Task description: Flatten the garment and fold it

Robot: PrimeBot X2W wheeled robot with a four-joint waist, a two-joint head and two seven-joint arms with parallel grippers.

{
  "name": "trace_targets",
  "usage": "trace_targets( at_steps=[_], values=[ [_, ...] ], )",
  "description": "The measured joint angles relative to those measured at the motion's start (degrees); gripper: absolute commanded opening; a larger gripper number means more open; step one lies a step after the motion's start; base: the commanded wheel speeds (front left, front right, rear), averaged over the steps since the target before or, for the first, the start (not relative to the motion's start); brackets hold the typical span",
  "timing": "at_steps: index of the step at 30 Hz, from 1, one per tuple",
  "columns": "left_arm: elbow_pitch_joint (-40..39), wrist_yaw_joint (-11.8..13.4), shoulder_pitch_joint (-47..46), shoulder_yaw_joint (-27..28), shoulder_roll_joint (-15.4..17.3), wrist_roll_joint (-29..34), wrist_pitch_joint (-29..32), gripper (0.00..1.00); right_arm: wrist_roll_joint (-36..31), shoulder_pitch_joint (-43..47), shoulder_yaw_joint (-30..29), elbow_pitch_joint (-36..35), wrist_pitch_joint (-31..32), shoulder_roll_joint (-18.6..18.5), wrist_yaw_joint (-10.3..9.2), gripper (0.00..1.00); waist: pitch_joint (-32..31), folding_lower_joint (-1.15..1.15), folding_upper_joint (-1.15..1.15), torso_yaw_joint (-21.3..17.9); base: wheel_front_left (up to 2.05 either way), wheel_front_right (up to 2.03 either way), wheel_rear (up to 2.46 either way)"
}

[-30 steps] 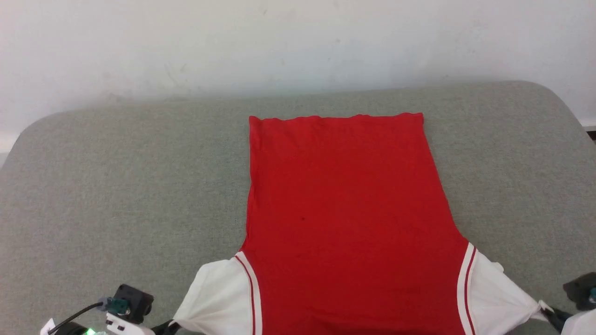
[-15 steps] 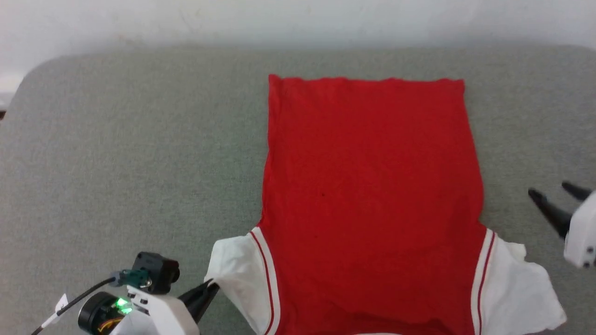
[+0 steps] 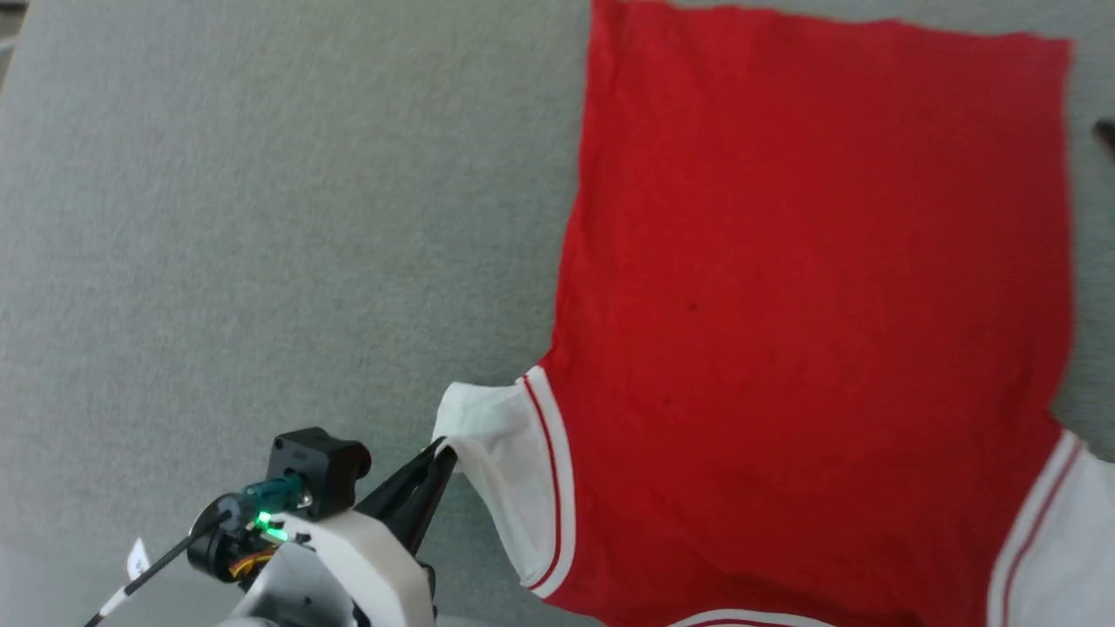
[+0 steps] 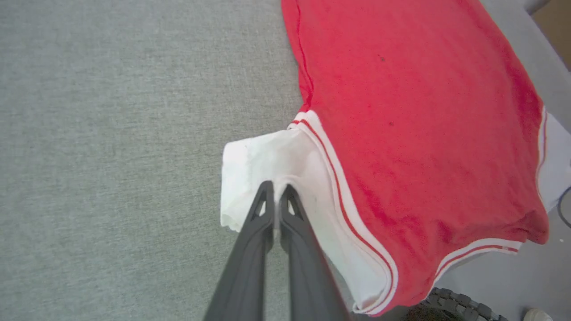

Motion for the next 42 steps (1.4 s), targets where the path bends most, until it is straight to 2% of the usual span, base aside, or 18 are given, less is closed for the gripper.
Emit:
trace_targets(
  at_steps=[3, 7, 14, 15, 16, 17, 23, 30, 37, 42],
  values=[
    [-0.3, 1.0, -1.3, -1.3, -1.0, 2.3, 0.0, 0.0, -3.2, -4.9, -1.7, 4.7, 0.7, -0.1, -0.01, 1.0, 2.7, 0.0, 0.0, 1.8, 0.0, 0.0, 0.0],
    [-0.5, 0.9, -2.8, -3.1, -3.2, 2.9, 0.1, 0.0, -6.6, -8.6, -2.4, 9.5, 1.1, -0.5, -0.01, 1.0, 5.3, -0.02, 0.0, 4.7, 0.0, 0.0, 0.0],
    [1.3, 0.0, -3.1, -4.4, -4.4, 3.1, -0.3, 0.0, -10.5, -11.2, 0.3, 12.7, -0.7, -3.0, 0.01, 1.0, 8.9, -0.03, 0.0, 8.2, 0.0, 0.0, 0.0],
    [1.6, 0.0, -3.1, -4.4, -4.6, 3.1, -0.4, 0.0, -10.8, -11.3, 0.7, 12.8, -1.0, -3.5, 0.01, 0.47, 9.2, -0.03, 0.0, 8.5, 0.0, 0.0, 0.0],
    [1.8, 0.0, -3.1, -4.4, -4.7, 3.1, -0.5, 0.0, -10.8, -11.3, 1.1, 12.8, -1.4, -3.9, 0.01, 0.11, 9.4, -0.03, 0.0, 8.8, 0.0, 0.0, 0.0],
    [2.1, 0.0, -3.1, -4.4, -4.8, 3.0, -0.5, 0.0, -10.6, -11.3, 1.4, 12.9, -1.9, -4.2, 0.01, 0.0, 9.6, -0.04, 0.0, 9.0, 0.0, 0.0, 0.0],
    [3.2, 0.0, -3.4, -3.9, -3.4, 3.8, -0.7, 0.0, -10.4, -11.0, 3.8, 15.0, -4.8, -4.1, 0.03, 0.0, 8.7, -0.02, 0.0, 8.6, 0.0, 0.0, 0.0],
    [4.5, 1.0, -3.1, -2.5, -2.0, 3.2, -0.7, 0.0, -9.8, -7.0, 7.2, 17.1, -6.6, -3.3, 0.0, 0.0, 4.6, -0.02, 0.0, 6.4, 0.0, 0.0, 0.0],
    [6.3, 2.2, -0.4, -1.1, -1.0, 1.7, -1.1, 0.0, -5.1, 4.7, 12.3, 11.6, -8.0, -5.1, -0.03, 0.0, -1.6, -0.02, 0.0, 2.4, 0.0, 0.0, 0.0],
    [7.0, 3.4, 2.3, -0.7, -0.6, 1.1, -1.7, 0.0, -2.4, 15.4, 11.0, 6.1, -5.2, -7.9, 0.0, 0.0, -6.0, -0.03, 0.0, -1.0, 0.0, 0.0, 0.0]
  ],
)
